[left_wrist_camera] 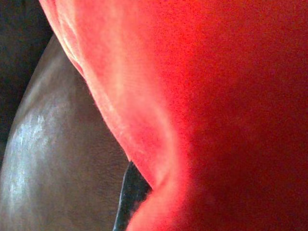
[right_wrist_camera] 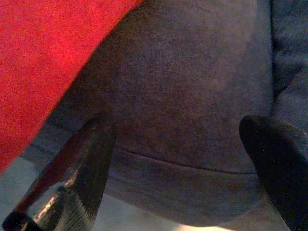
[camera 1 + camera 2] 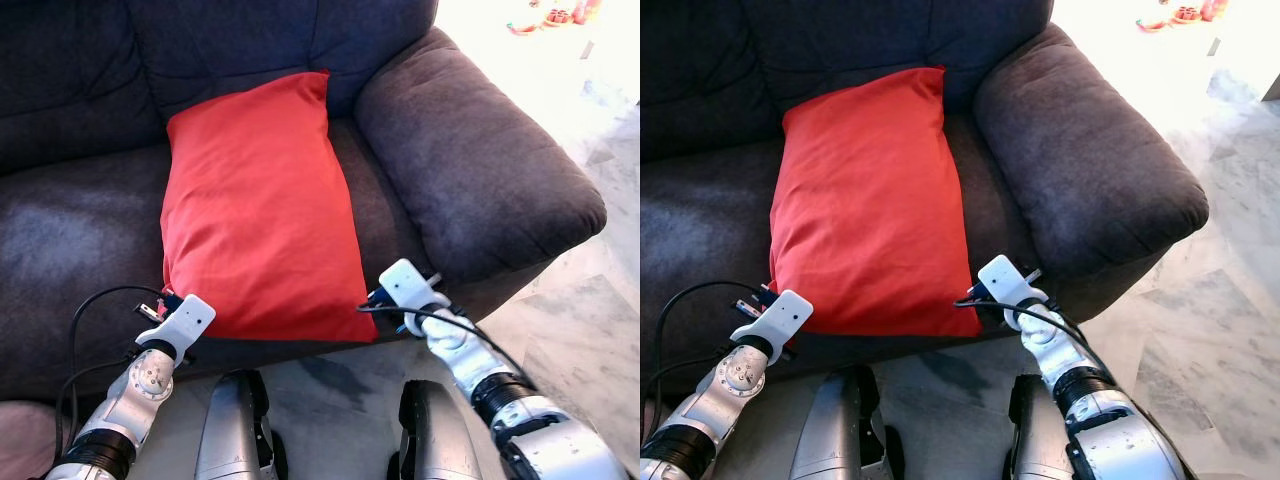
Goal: Move the pillow to the sofa from floor
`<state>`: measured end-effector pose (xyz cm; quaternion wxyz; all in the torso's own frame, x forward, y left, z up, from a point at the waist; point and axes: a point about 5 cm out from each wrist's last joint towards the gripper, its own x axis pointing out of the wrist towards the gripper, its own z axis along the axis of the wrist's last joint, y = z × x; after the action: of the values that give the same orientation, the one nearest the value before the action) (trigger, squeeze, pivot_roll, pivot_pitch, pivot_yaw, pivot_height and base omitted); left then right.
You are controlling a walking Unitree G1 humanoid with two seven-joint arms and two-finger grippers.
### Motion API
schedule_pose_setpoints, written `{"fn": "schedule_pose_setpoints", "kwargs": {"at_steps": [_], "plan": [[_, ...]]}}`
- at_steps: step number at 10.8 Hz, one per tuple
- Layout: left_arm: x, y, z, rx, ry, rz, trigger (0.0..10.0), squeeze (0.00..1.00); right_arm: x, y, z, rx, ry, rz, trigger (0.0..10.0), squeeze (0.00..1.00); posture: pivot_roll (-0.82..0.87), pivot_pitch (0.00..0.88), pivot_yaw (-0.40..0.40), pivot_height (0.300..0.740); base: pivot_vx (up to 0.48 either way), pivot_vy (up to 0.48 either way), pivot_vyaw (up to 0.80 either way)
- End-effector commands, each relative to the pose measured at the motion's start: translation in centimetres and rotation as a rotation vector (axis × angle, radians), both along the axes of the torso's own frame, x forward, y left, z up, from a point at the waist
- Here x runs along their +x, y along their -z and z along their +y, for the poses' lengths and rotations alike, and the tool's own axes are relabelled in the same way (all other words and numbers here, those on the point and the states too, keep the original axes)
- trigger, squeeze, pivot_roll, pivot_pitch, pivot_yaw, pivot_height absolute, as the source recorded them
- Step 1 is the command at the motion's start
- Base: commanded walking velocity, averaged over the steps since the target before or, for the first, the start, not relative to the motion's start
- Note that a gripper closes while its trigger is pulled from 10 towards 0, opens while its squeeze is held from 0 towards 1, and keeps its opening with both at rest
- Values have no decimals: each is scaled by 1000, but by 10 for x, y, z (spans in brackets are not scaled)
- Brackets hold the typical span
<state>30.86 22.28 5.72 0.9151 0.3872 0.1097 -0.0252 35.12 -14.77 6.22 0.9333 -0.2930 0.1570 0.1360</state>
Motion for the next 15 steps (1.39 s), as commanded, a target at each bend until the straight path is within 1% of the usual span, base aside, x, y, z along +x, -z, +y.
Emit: {"fn": "schedule_pose_setpoints", "kwargs": {"at_steps": [1, 2, 3, 4, 5, 13, 14, 15], "plan": [[0, -4, 4, -30, -43, -24, 10000, 0, 2, 0, 5, 51, 28, 18, 10000, 0, 78, 157, 59, 547, 0, 0, 0], [1, -5, 3, -36, -43, -28, 10000, 0, 4, -3, 9, 130, 75, 8, 10000, 0, 85, 156, 56, 547, 0, 0, 0], [1, -5, 3, -38, -44, -30, 10000, 0, 6, -7, 10, 179, 97, -8, 3451, 0, 88, 156, 55, 547, 0, 0, 0], [1, -6, 2, -41, -46, -32, 10000, 0, 8, -9, 10, 206, 112, -19, 0, 0, 89, 157, 52, 547, 0, 0, 0], [1, -6, 3, -44, -49, -33, 10000, 0, 8, -9, 10, 222, 118, -15, 0, 0, 89, 157, 52, 547, 0, 0, 0], [-1, -4, 2, -51, -56, -25, 10000, 0, 8, -11, 7, 242, 106, -31, 0, 0, 86, 162, 47, 547, 0, 0, 0], [-1, -4, 2, -51, -57, -26, 10000, 0, 10, -15, 6, 259, 115, -52, 0, 0, 86, 160, 46, 547, 0, 0, 0], [1, -9, 2, -57, -64, -55, 10000, 0, 15, -25, 1, 283, 137, -99, 0, 0, 86, 158, 46, 547, 0, 0, 0]]}}
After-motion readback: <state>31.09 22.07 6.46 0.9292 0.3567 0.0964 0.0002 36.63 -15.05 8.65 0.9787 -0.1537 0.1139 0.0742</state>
